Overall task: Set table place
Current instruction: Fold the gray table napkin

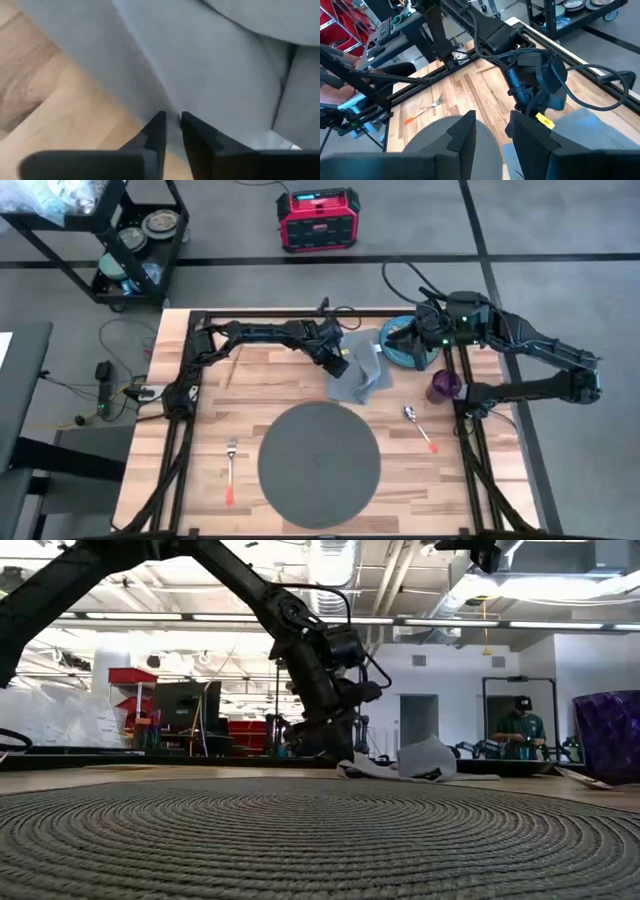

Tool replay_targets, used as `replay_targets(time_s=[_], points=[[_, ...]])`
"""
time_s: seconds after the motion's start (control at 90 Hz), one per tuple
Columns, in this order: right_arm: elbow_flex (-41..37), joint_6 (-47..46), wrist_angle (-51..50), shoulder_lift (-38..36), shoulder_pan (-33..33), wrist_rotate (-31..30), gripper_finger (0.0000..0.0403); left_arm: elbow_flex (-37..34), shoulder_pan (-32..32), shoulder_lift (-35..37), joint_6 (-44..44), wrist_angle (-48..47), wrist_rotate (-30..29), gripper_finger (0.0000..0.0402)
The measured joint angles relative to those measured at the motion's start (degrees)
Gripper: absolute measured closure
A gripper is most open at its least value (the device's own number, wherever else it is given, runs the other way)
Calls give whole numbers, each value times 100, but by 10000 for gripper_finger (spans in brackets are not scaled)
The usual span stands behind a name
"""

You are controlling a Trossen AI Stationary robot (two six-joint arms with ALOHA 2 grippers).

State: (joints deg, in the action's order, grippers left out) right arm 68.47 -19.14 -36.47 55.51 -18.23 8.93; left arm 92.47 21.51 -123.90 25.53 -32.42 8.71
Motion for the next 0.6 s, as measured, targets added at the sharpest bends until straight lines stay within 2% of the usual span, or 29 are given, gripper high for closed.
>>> replay_targets(time_s=[0.133,0.267,0.456,0.6], points=[[0,16,-32,0,-63,2,294,-2,12,111,-39,-38,-2,401],[0,30,-105,0,-142,2,294,-2,19,516,-132,-47,-6,401],[0,104,-103,0,-219,2,294,3,112,1070,-349,-362,-349,401],[0,107,-74,0,-221,0,294,4,236,1042,-280,-749,-326,398]])
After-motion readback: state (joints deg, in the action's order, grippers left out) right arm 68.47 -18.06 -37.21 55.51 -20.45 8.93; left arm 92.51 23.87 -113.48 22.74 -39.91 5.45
